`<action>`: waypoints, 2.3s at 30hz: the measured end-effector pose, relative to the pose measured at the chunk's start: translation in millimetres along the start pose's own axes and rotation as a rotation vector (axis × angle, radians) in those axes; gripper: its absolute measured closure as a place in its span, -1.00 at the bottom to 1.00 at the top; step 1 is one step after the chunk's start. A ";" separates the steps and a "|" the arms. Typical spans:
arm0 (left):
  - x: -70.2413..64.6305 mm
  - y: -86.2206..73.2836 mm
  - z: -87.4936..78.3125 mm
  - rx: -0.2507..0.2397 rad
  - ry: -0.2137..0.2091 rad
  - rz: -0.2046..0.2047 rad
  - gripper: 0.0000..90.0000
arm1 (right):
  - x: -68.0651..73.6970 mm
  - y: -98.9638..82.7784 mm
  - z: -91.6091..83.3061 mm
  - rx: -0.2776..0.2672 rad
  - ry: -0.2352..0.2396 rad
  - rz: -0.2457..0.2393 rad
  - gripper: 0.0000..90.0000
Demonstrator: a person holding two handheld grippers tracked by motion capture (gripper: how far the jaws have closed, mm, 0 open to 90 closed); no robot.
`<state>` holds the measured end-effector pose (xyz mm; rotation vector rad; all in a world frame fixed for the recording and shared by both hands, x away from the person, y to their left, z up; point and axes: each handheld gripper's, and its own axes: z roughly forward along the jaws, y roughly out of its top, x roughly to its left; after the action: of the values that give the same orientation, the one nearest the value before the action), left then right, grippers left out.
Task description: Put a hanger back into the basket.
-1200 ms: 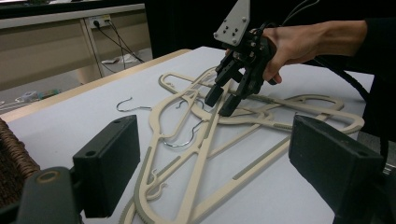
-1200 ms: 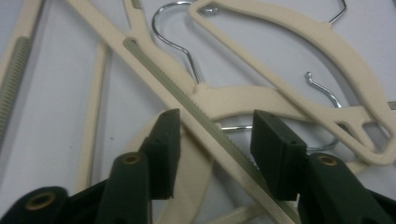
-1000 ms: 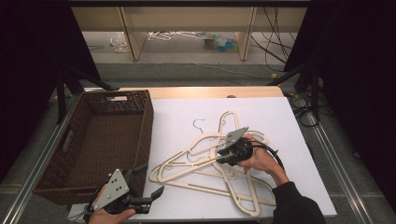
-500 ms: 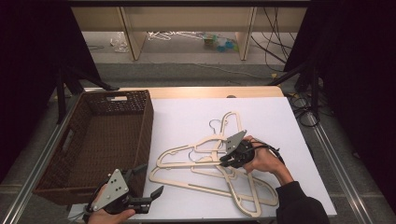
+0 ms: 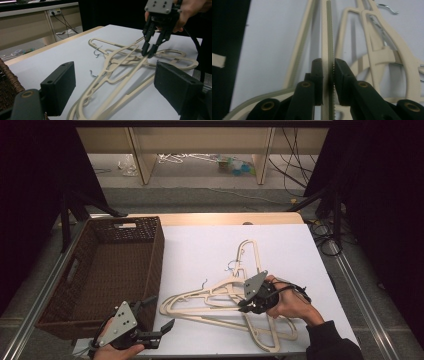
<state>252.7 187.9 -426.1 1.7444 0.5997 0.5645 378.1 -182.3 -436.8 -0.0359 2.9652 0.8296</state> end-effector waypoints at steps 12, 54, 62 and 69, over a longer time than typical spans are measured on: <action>-1.4 0.1 0.4 0.000 0.003 -0.009 -0.61 | 44.3 -8.3 7.9 0.032 0.100 -0.045 0.74; -2.9 0.0 1.8 0.003 -0.002 0.000 -0.61 | 24.5 -9.4 6.7 -0.026 -0.212 0.300 0.14; -3.5 -0.3 2.4 0.005 -0.004 -0.004 -0.61 | 17.5 -15.5 10.2 0.032 -0.174 0.329 0.38; -3.3 -0.1 3.0 0.008 -0.004 0.002 -0.61 | 11.5 -18.7 12.9 0.058 -0.151 0.337 0.49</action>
<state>252.1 183.6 -427.1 1.7529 0.5981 0.5601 368.1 -191.7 -458.3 0.5184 2.8885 0.7368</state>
